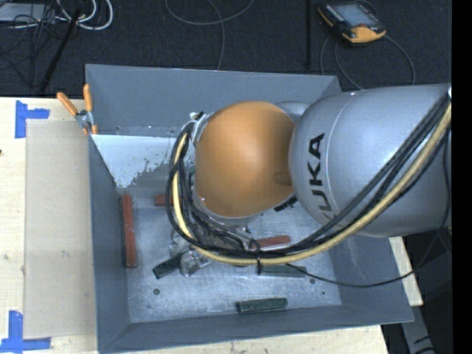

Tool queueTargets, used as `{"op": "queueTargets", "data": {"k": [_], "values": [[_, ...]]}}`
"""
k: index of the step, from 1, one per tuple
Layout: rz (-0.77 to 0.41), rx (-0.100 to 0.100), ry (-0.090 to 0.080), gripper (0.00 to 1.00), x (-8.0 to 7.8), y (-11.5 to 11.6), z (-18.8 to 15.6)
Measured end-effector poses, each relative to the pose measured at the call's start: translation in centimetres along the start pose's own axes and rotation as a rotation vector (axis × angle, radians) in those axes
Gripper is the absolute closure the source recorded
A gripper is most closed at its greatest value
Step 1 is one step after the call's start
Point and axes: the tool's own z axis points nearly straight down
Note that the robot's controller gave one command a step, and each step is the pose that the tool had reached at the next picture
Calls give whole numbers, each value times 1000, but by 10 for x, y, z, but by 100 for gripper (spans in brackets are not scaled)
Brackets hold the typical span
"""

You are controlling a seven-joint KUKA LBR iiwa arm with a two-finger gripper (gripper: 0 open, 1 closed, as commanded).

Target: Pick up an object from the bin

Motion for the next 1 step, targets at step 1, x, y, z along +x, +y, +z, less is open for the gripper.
{"op": "queueTargets", "data": {"k": [1], "values": [[0, 0, 3, 100, 1, 0, 1]]}}
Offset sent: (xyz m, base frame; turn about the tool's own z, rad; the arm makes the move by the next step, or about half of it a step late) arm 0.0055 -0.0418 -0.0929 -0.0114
